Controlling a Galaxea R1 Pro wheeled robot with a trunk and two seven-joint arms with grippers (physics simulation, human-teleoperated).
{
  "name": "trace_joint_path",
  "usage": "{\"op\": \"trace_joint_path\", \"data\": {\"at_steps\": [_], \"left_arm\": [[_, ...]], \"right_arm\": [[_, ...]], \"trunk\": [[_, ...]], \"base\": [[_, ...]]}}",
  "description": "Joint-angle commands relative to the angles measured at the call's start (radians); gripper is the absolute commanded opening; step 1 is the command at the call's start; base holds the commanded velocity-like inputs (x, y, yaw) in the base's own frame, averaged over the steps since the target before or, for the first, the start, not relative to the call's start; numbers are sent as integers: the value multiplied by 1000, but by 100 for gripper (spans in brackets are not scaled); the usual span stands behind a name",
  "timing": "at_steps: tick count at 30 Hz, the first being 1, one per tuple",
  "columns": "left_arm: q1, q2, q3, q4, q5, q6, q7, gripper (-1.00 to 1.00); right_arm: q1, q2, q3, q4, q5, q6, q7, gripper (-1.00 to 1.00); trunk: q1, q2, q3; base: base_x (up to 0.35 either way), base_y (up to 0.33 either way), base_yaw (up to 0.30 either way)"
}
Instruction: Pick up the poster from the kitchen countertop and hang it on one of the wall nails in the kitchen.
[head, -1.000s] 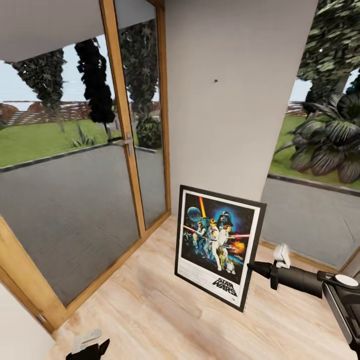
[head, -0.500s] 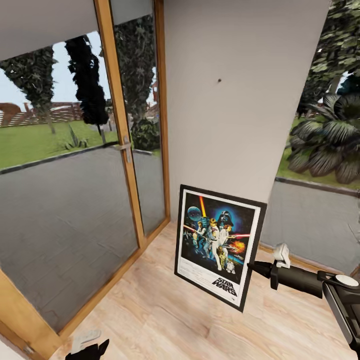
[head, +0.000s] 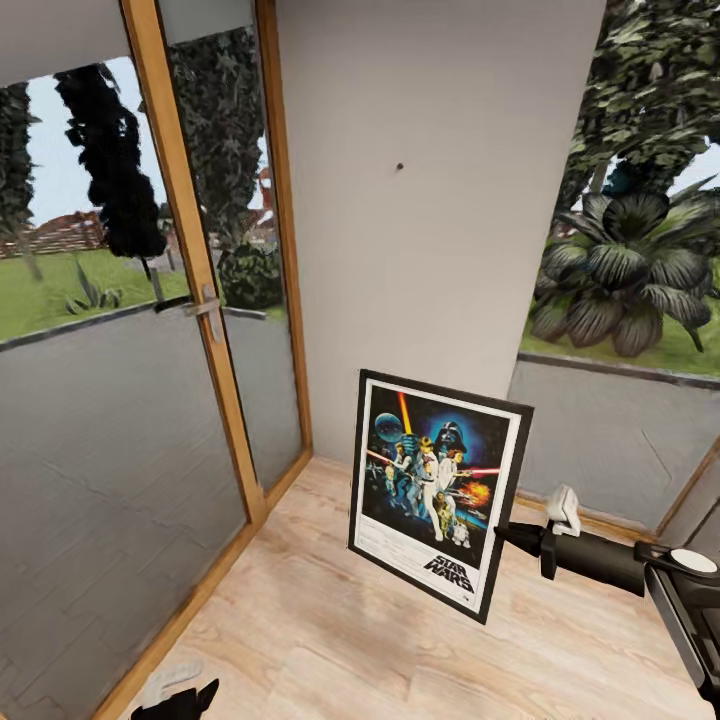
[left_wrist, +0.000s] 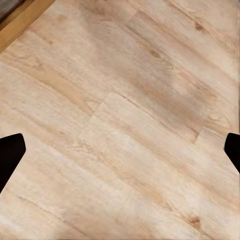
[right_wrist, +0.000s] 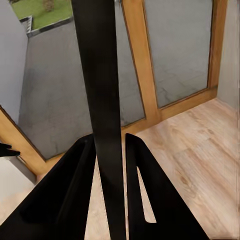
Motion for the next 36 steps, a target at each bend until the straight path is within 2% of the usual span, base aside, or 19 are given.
{"op": "trace_joint_path", "data": {"at_steps": [1, 9, 25, 36], "left_arm": [[-1, 1, -7, 1, 8, -4, -2, 100], [-1, 1, -7, 1, 8, -4, -2, 100], [-1, 1, -8, 1, 7, -4, -2, 100], [-1, 1, -8, 1, 7, -4, -2, 100]], "right_arm": [[-1, 0, 0, 0, -6, 12, 4, -100], [-1, 0, -1, 0, -6, 12, 4, -100], [-1, 0, 0, 0, -6, 11, 4, -100], [-1, 0, 0, 0, -6, 12, 4, -100]], "trunk": [[1, -2, -1], [1, -2, 5], [1, -2, 6], [1, -2, 9]], "base": [[63, 73, -266], [180, 188, -228], [252, 252, -25], [258, 252, -268]]}}
